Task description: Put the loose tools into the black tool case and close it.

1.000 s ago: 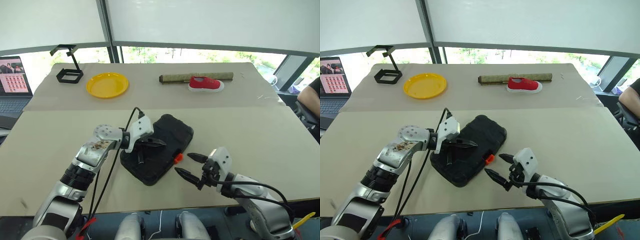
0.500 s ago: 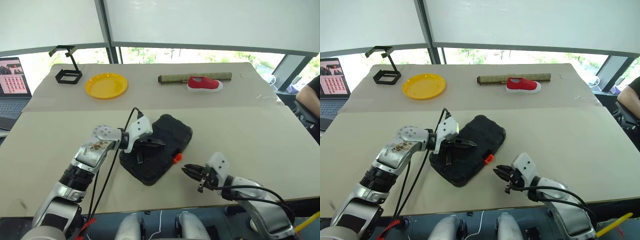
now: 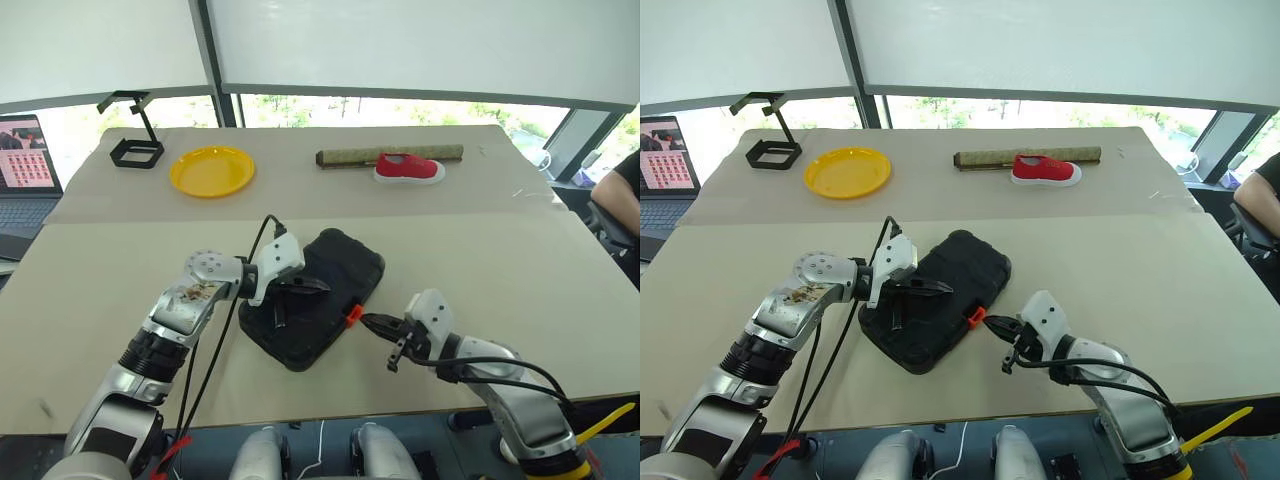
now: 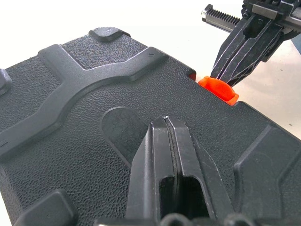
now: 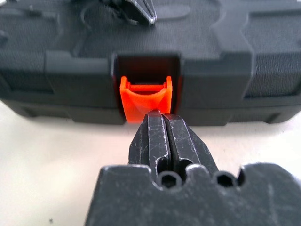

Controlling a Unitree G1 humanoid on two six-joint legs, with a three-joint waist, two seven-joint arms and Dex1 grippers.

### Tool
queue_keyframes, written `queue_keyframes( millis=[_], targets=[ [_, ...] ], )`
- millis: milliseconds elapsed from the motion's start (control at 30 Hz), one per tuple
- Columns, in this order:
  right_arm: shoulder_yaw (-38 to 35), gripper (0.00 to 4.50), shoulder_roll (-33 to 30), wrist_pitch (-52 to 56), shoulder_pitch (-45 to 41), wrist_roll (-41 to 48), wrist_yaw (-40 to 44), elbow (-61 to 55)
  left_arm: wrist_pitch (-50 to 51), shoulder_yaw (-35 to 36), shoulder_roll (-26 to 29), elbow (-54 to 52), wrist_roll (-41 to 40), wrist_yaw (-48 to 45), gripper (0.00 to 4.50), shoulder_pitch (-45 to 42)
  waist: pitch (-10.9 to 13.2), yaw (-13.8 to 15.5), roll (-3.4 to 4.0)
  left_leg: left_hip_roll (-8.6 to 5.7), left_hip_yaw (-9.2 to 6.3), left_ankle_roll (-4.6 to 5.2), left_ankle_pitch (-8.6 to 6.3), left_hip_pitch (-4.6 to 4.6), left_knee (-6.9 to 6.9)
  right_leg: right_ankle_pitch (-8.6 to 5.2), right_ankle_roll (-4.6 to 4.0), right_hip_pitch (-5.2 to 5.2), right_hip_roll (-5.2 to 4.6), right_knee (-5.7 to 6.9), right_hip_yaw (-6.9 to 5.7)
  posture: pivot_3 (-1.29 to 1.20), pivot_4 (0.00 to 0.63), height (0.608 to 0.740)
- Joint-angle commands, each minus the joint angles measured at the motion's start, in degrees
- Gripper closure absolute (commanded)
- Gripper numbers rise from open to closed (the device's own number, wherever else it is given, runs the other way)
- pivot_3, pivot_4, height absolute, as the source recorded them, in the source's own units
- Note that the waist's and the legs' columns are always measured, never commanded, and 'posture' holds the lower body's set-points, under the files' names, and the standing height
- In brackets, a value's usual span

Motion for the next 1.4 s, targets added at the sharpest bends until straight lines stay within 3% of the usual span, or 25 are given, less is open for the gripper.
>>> queue_keyframes(
  millis=[33,267,600,1400],
  targets=[
    [0.0,4.49,0.7,1.5,-1.8,3.2,0.8,-4.8,2.3,-4.1,0.5,5.6,4.0,-0.1,4.50,2.9,0.0,-0.1,-0.01,0.01,0.00,0.00,0.00,0.00,0.00,0.00,0.00,0.00,0.00,0.00,-0.01,0.00,0.150,0.740],
    [1.4,4.49,1.5,0.9,-2.3,0.7,0.1,-1.9,2.3,-4.0,0.4,5.9,4.1,-0.1,4.50,2.9,0.0,-0.5,0.00,0.02,0.00,0.00,0.00,0.05,-0.04,-0.01,-0.01,0.01,0.01,0.01,0.00,0.00,0.150,0.740],
    [-0.5,4.49,-2.2,4.7,0.9,3.4,1.7,-4.1,2.5,-3.9,0.9,5.7,4.2,-0.3,4.50,3.1,-0.1,-0.5,0.03,0.01,0.00,0.00,0.00,0.04,-0.07,-0.04,-0.04,0.02,-0.02,-0.02,0.00,0.00,0.150,0.740],
    [3.5,4.49,3.7,0.6,-9.3,0.0,2.7,4.0,5.5,-5.1,2.1,4.8,4.7,-0.8,4.50,3.2,-0.1,-0.7,0.01,0.03,0.00,0.00,0.00,0.02,-0.10,-0.12,-0.04,-0.05,0.00,-0.01,0.03,0.00,0.150,0.740]
  ],
)
